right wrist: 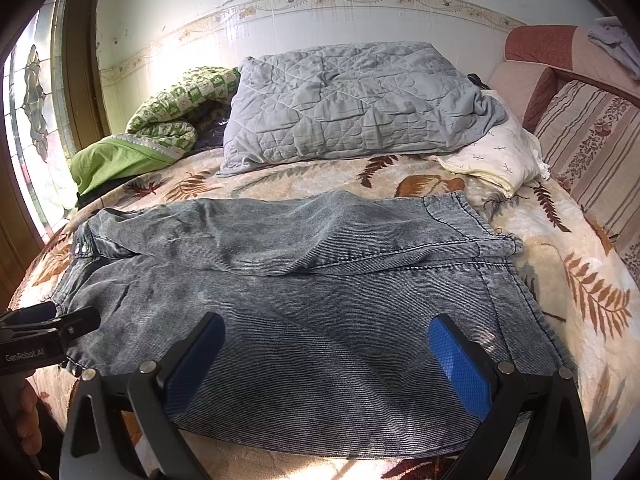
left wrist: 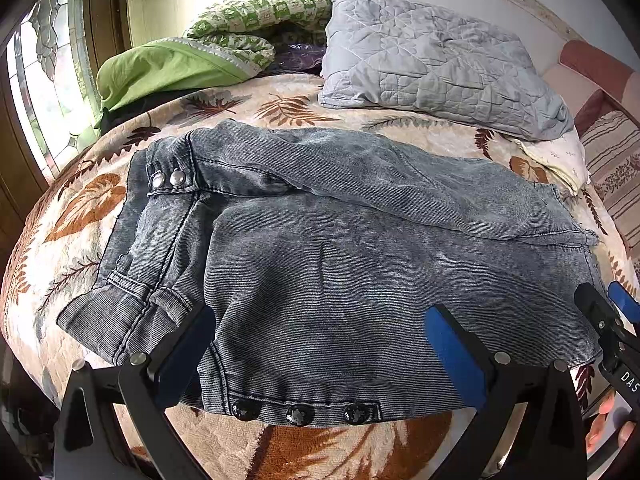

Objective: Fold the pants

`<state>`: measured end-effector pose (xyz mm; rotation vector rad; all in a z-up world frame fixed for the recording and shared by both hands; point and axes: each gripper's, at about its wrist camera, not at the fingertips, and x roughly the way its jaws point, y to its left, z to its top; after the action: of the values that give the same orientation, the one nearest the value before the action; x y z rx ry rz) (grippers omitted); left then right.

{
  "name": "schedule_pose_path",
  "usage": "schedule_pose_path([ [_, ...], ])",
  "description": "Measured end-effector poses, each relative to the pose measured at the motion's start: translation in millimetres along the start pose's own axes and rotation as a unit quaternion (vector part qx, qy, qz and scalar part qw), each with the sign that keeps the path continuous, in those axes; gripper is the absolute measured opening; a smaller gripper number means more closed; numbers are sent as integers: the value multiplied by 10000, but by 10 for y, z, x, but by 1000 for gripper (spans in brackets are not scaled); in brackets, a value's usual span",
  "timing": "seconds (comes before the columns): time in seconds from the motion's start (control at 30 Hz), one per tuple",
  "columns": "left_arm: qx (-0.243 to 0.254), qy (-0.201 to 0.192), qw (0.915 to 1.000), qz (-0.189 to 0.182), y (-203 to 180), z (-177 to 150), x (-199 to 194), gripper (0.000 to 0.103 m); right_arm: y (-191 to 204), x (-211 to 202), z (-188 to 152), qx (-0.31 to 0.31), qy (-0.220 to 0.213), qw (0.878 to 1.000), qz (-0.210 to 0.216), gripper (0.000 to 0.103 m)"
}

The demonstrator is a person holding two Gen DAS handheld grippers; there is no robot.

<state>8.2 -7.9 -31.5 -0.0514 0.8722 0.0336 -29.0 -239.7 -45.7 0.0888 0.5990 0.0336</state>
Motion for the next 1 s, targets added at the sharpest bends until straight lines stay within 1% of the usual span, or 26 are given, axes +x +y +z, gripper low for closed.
schedule_pose_path([
  [0.37, -26, 15, 10000, -6, 12, -7, -3, 103, -8, 3, 3, 12, 2, 10000, 4, 103],
  [0.5, -194, 26, 9998, -45, 122, -24, -26, 103, -19, 11, -7, -8, 21, 10000, -34, 103],
  [0.57, -364, 49, 9993, -45, 258, -33, -59, 103, -59, 13, -19, 32, 132, 9999, -23, 103],
  [0.6, -491, 84, 9987, -62, 358, -44, -78, 103, -104, -3, -27, 133, 248, 9996, 93, 103],
  [0.67, -800, 220, 9965, -43, 591, -83, -103, 103, -229, -62, -65, 516, 530, 9959, 529, 103],
  [0.77, -1207, 408, 9918, 72, 931, -181, -122, 103, -482, -147, -211, 1188, 1137, 9806, 1067, 103],
  [0.83, -1440, 531, 9881, 133, 1113, -232, -108, 103, -718, -188, -304, 1665, 1409, 9686, 1189, 103],
  [0.9, -1714, 552, 9836, 123, 1253, -260, -104, 103, -1025, -216, -337, 2258, 1544, 9543, 1202, 103],
  [0.97, -1938, 567, 9794, 92, 1346, -280, -85, 103, -1394, -215, -378, 3097, 1488, 9300, 1306, 103],
  [1.0, -2048, 636, 9767, 61, 1384, -296, -54, 103, -1566, -188, -420, 3502, 1533, 9156, 1246, 103],
])
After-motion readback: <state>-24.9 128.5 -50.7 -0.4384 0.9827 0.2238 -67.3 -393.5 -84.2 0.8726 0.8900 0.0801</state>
